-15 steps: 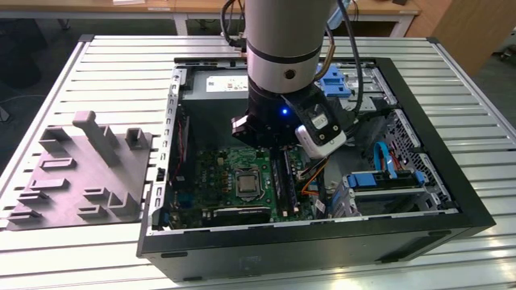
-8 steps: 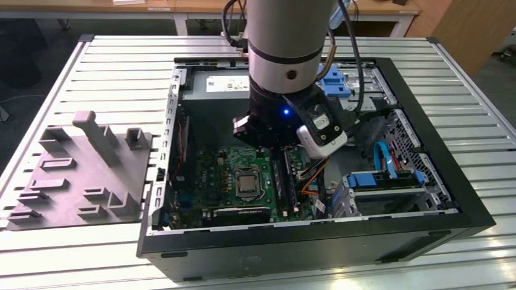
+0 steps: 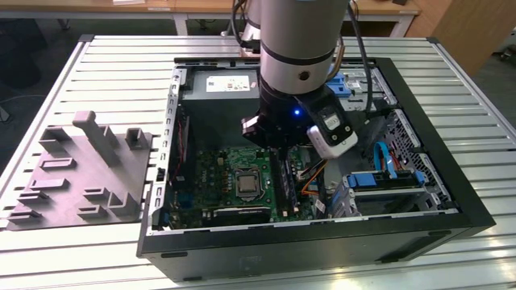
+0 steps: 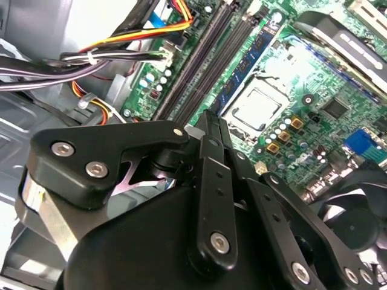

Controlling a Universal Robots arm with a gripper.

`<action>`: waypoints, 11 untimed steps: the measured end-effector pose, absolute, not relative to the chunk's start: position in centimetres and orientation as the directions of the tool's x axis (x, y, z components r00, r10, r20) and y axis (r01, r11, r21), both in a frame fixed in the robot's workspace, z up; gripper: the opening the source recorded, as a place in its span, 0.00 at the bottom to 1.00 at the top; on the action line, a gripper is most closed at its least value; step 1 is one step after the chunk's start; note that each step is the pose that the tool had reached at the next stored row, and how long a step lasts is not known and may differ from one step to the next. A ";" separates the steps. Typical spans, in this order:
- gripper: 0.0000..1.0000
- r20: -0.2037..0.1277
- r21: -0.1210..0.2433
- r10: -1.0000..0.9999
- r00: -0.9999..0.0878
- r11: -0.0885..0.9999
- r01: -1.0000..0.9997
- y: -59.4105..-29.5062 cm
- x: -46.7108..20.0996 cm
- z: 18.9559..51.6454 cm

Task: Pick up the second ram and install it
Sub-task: 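Insert the second ram into the second slot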

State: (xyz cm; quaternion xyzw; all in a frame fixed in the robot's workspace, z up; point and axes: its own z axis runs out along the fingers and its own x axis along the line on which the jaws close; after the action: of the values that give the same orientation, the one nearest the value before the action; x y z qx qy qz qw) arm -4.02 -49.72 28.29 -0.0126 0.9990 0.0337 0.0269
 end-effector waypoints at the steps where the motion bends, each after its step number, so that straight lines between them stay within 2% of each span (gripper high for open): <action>1: 0.11 -0.055 0.067 -0.023 -0.998 0.997 -0.027 -49.7 -4.0 28.2; 11: 0.11 -0.054 0.066 -0.023 -0.998 0.997 -0.027 -49.7 -4.0 26.4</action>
State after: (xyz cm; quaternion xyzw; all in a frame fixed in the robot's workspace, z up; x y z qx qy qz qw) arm -3.95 -49.73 26.41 -0.0126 0.9990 0.0336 0.0268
